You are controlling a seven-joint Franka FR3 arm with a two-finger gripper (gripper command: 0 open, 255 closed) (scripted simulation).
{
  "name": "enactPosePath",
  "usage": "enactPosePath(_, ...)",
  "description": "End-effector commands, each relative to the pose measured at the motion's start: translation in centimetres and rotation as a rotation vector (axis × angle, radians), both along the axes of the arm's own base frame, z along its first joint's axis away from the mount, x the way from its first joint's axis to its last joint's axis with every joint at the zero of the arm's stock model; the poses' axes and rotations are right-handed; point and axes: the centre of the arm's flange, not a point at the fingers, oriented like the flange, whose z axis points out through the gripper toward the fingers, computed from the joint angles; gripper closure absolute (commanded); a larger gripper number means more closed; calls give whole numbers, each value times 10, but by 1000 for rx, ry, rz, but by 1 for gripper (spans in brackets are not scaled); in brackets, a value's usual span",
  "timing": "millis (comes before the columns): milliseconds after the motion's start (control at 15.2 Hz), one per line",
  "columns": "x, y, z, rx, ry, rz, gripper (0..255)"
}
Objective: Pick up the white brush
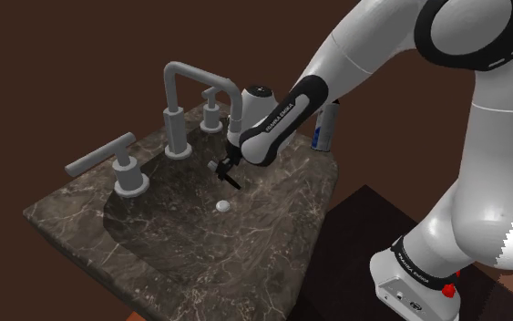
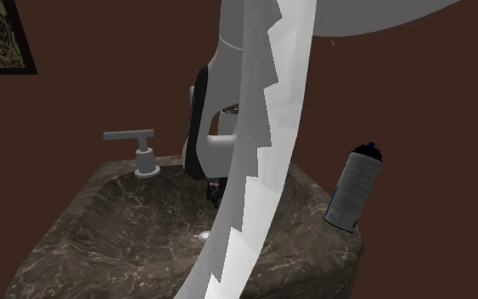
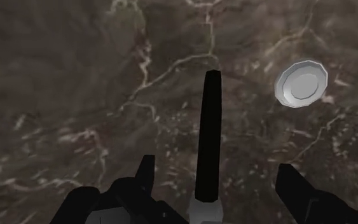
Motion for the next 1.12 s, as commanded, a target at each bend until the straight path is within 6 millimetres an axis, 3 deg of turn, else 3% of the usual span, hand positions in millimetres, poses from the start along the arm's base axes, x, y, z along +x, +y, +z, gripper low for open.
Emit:
enactPosePath(0,1,0,-12,1,-1,3,0)
enactPosePath(396,1,0,-36,1,-1,3,0)
enactPosePath(462,1,1,-36,0,-2,3,255)
enactPosePath(1056,1,0,-36,1,-1,3,255)
